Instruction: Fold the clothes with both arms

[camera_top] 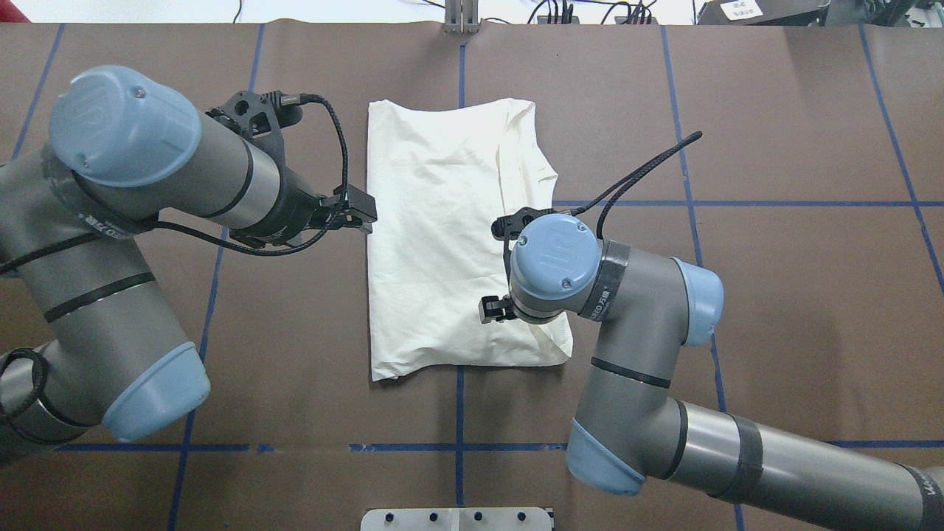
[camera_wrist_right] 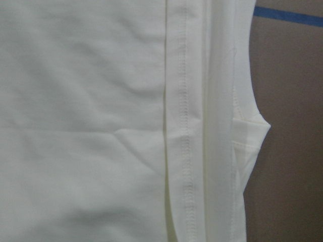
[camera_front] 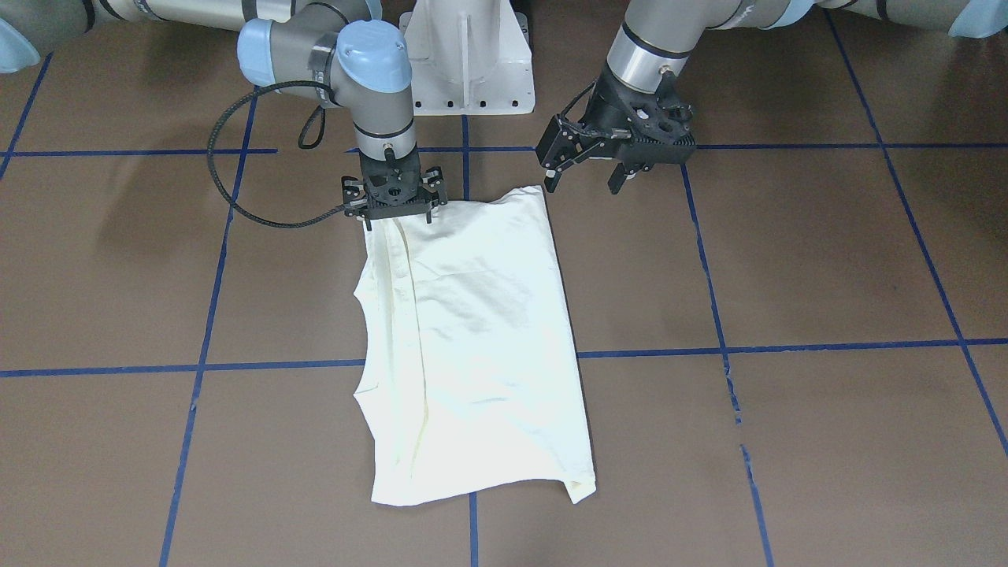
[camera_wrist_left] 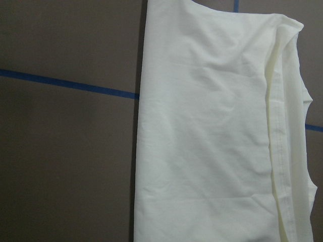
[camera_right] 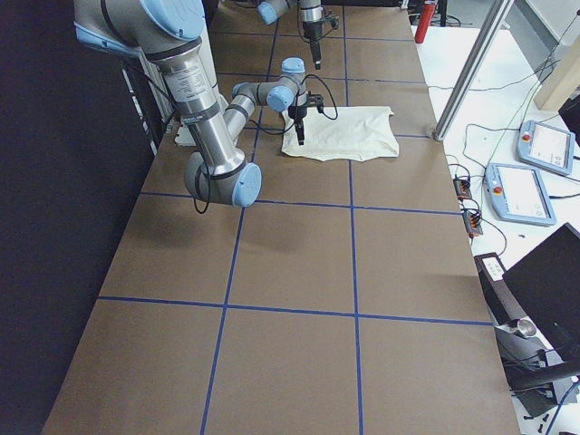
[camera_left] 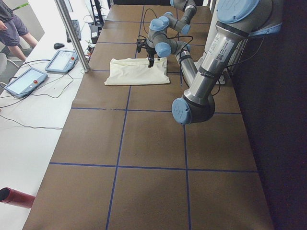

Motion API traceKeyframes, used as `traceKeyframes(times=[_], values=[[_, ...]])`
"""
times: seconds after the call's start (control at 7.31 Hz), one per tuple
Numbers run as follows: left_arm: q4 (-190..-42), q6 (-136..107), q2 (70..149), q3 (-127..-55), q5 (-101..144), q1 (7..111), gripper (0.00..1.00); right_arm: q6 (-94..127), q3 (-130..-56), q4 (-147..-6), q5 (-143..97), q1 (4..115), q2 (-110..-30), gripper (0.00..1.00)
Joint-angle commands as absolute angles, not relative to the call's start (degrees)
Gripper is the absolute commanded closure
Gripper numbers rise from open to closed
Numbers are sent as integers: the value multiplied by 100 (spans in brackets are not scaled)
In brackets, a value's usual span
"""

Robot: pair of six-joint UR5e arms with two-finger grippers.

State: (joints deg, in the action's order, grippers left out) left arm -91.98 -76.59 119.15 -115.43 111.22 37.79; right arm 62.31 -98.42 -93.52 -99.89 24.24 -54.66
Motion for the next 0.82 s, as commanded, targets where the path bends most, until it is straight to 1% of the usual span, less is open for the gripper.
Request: traceKeyframes(times=[0.0,0.68], values=[[-9211,-7664,11856,-11558,11136,3762,0,6188,-9721,-9439,-9976,2382,-5458,0],[-9220,-7673,11865,-11558,11145,3762,0,5792,-9650,-9615,-10002,2443,-5607,0]])
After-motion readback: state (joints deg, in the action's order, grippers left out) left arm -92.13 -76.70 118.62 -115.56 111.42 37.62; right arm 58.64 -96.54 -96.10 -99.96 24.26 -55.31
